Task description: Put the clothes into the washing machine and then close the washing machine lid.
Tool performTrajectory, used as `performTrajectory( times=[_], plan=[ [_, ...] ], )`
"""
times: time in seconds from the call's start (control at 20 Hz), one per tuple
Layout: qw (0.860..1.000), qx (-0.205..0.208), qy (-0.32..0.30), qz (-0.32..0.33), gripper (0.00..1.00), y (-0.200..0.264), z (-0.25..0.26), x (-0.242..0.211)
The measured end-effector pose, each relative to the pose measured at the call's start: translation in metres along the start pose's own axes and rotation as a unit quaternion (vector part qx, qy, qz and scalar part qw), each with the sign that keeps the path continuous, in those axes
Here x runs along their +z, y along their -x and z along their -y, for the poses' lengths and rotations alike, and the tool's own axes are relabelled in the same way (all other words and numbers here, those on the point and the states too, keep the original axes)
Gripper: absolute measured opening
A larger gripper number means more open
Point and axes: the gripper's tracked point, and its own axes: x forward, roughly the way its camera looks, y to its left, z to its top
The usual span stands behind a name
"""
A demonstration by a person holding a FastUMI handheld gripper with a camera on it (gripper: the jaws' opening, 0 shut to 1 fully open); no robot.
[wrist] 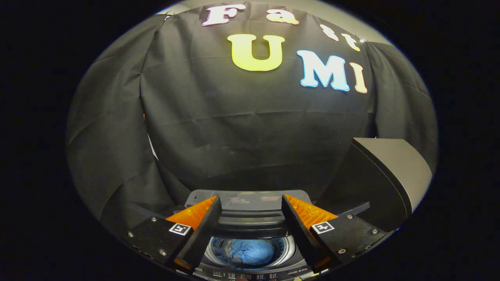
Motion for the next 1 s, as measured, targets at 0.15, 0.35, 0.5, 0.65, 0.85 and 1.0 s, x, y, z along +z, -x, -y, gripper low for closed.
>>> performTrajectory(
  times=[0.15, 0.35, 0.5, 0.65, 0.85, 1.0],
  plan=[
    [1.000, 0.024, -0.009, -0.010, 0.96, 0.021, -0.011, -0.028],
    [0.999, 0.034, 0.023, 0.003, 0.96, 0.071, -0.005, -0.045],
    [0.997, 0.049, 0.048, 0.042, 0.96, 0.128, 0.010, -0.050],
    [0.992, 0.055, 0.076, 0.080, 0.97, 0.199, 0.045, -0.071],
    [0.987, 0.052, 0.103, 0.113, 0.97, 0.296, 0.108, -0.116],
    [0.985, 0.055, 0.092, 0.137, 0.97, 0.365, 0.146, -0.140]
  ],
)
